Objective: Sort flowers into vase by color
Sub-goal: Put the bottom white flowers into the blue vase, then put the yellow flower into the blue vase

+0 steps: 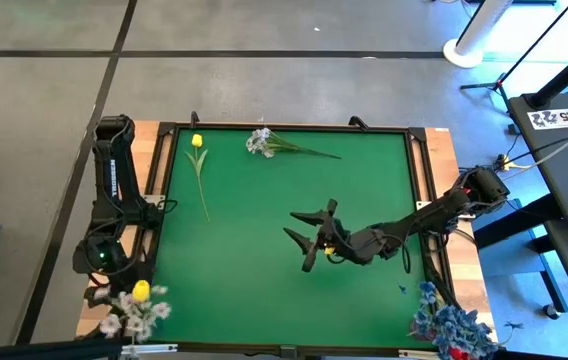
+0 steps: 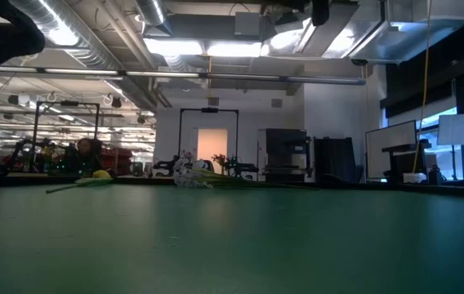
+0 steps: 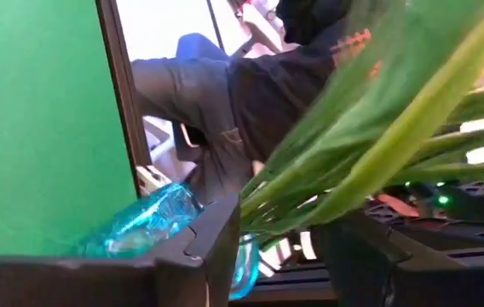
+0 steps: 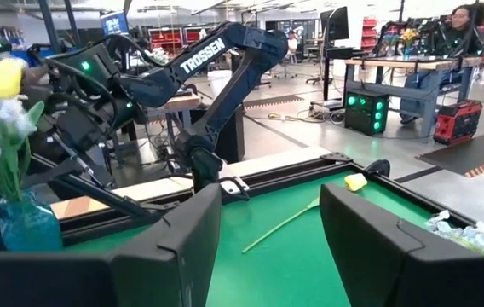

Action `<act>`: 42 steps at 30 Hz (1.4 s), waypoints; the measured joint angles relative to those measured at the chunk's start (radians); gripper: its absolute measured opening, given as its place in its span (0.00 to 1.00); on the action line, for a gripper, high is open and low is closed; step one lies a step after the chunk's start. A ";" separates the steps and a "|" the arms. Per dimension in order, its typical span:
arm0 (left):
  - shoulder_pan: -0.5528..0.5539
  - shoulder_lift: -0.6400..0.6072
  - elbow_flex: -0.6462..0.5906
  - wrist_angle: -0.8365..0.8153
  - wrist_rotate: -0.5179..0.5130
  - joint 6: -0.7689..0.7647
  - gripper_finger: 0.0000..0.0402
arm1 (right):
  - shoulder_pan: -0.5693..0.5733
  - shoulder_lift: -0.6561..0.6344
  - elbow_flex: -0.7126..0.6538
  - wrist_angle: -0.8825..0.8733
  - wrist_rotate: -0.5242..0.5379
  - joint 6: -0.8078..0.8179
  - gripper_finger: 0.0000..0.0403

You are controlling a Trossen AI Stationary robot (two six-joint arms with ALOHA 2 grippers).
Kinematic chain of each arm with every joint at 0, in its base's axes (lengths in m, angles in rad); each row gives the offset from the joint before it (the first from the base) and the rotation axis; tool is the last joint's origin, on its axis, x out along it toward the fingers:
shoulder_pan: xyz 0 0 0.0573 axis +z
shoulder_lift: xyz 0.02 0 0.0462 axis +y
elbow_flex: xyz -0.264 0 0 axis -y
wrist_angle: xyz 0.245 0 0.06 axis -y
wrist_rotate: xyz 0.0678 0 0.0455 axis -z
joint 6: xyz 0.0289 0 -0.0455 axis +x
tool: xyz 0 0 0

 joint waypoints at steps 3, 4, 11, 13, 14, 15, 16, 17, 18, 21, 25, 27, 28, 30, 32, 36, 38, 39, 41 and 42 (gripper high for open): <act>0.000 0.000 0.000 0.003 0.052 -0.073 0.37 | 0.000 0.000 0.000 -0.003 0.000 -0.023 0.50; 0.000 0.000 0.000 0.003 0.083 -0.096 0.37 | 0.000 0.000 0.000 -0.011 0.000 -0.026 0.50; 0.002 -0.005 0.000 -0.008 0.127 -0.218 0.33 | 0.000 0.000 0.000 -0.060 -0.006 -0.032 0.50; 0.002 -0.014 0.000 -0.015 0.136 -0.252 0.31 | 0.000 0.000 0.000 -0.061 -0.023 -0.033 0.50; 0.002 -0.025 0.000 -0.020 0.146 -0.277 0.30 | 0.000 0.000 0.000 -0.061 -0.032 -0.036 0.50; 0.002 -0.039 0.001 -0.031 0.157 -0.309 0.29 | 0.000 0.000 0.000 -0.061 -0.041 -0.042 0.50; 0.002 -0.056 0.001 -0.048 0.164 -0.345 0.28 | 0.000 0.000 0.000 -0.060 -0.045 -0.052 0.50; 0.002 -0.076 0.001 -0.066 0.171 -0.373 0.27 | 0.000 0.000 0.000 -0.057 -0.046 -0.066 0.50; 0.001 -0.095 0.001 -0.087 0.183 -0.397 0.25 | 0.000 0.000 0.000 -0.048 -0.049 -0.078 0.50; 0.000 -0.157 0.000 -0.163 0.203 -0.431 0.22 | 0.000 0.000 0.000 -0.036 -0.050 -0.100 0.50; 0.007 -0.209 0.002 -0.286 0.224 -0.442 0.17 | 0.000 0.000 0.000 -0.046 -0.050 -0.102 0.50; 0.012 -0.235 0.002 -0.376 0.219 -0.445 0.14 | -0.005 0.000 0.001 -0.072 -0.058 -0.099 0.50; 0.018 -0.244 0.002 -0.422 0.214 -0.444 0.13 | -0.009 0.000 0.001 -0.089 -0.064 -0.098 0.50; 0.031 -0.241 0.004 -0.489 0.164 -0.434 0.10 | -0.014 0.000 0.001 -0.123 -0.065 -0.087 0.50; 0.055 -0.237 0.004 -0.544 0.077 -0.416 0.07 | -0.028 0.000 0.000 -0.144 -0.064 -0.086 0.50; 0.160 -0.237 0.005 -0.551 -0.044 -0.273 0.01 | -0.056 0.000 0.000 -0.185 -0.092 -0.083 0.50; 0.239 -0.233 0.006 -0.547 -0.053 -0.194 0.01 | -0.073 0.000 0.000 -0.198 -0.108 -0.083 0.50; 0.284 -0.227 0.006 -0.549 -0.053 -0.157 0.01 | -0.081 0.000 0.000 -0.205 -0.116 -0.082 0.50; 0.390 -0.211 0.006 -0.553 -0.056 -0.090 0.00 | -0.098 0.000 0.000 -0.218 -0.130 -0.082 0.50; 0.449 -0.201 0.006 -0.557 -0.056 -0.065 0.00 | -0.105 0.000 0.000 -0.225 -0.142 -0.082 0.50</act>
